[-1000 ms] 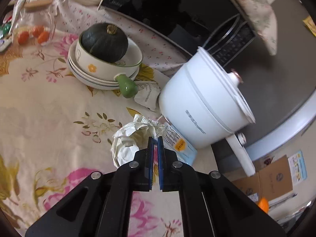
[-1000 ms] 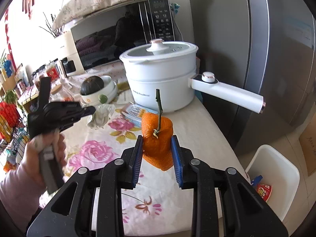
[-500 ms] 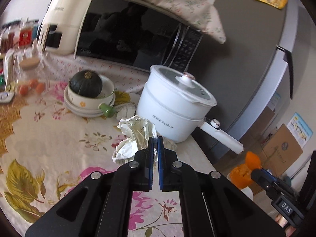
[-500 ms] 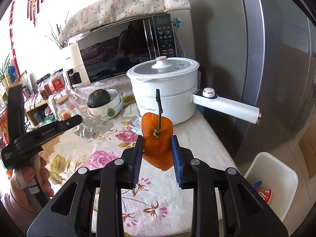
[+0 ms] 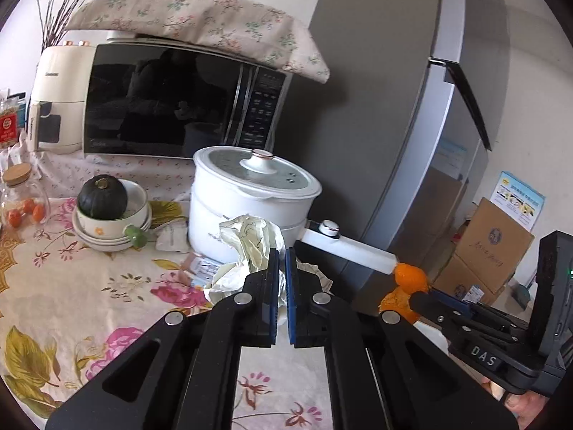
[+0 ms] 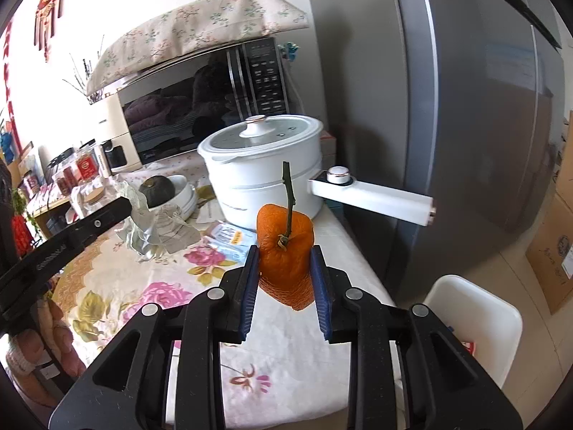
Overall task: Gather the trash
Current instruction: 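Carry the pepper and tissue to the white bin and open both tools over it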
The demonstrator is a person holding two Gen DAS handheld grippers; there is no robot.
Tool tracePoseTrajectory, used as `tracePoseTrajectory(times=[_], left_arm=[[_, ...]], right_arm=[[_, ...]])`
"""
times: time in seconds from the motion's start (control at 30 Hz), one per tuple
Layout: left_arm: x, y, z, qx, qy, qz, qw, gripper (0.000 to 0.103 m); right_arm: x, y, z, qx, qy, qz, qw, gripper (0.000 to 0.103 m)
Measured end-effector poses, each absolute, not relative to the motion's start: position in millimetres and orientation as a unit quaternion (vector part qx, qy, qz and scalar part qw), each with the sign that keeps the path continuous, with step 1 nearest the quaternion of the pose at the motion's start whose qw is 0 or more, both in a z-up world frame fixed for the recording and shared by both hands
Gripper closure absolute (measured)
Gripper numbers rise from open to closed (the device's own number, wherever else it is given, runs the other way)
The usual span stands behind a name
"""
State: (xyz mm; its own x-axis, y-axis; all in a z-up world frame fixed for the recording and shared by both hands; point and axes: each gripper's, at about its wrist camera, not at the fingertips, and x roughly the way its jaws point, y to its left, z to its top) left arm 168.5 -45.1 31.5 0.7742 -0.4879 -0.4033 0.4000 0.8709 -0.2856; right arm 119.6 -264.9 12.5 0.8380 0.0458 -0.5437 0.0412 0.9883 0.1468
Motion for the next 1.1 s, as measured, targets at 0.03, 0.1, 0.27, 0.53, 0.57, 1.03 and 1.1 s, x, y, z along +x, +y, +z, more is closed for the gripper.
tracePoseTrajectory(times=[0.03, 0.1, 0.27, 0.53, 0.57, 1.03, 1.1], left_arm=[[167.9, -48.1, 32.0, -0.091, 0.237, -0.241, 0.937, 0.099], [166.2, -57.0, 33.0, -0.09, 0.235, -0.251, 0.935, 0.099], [162.7, -76.8, 32.2, -0.09, 0.236, -0.271, 0.929, 0.099], [150.2, -118.5, 31.4, -0.084, 0.235, -0.31, 0.918, 0.099], [148.7, -124.6, 30.7, -0.083, 0.236, -0.315, 0.916, 0.099], [132.9, -206.7, 18.7, -0.062, 0.25, -0.374, 0.891, 0.099], [129.8, -218.8, 16.5, -0.055, 0.252, -0.382, 0.888, 0.099]], right_arm=[[118.5, -267.1, 12.5, 0.076, 0.284, -0.002, 0.956, 0.077], [114.7, -274.0, 13.1, 0.076, 0.283, -0.01, 0.956, 0.077], [106.2, -293.6, 12.6, 0.08, 0.282, -0.032, 0.956, 0.077], [88.1, -333.6, 9.7, 0.094, 0.281, -0.07, 0.952, 0.077], [85.8, -339.3, 8.8, 0.095, 0.282, -0.076, 0.952, 0.076], [76.5, -441.2, -25.7, 0.172, 0.33, -0.195, 0.907, 0.06], [72.8, -451.7, -24.8, 0.178, 0.323, -0.216, 0.904, 0.047]])
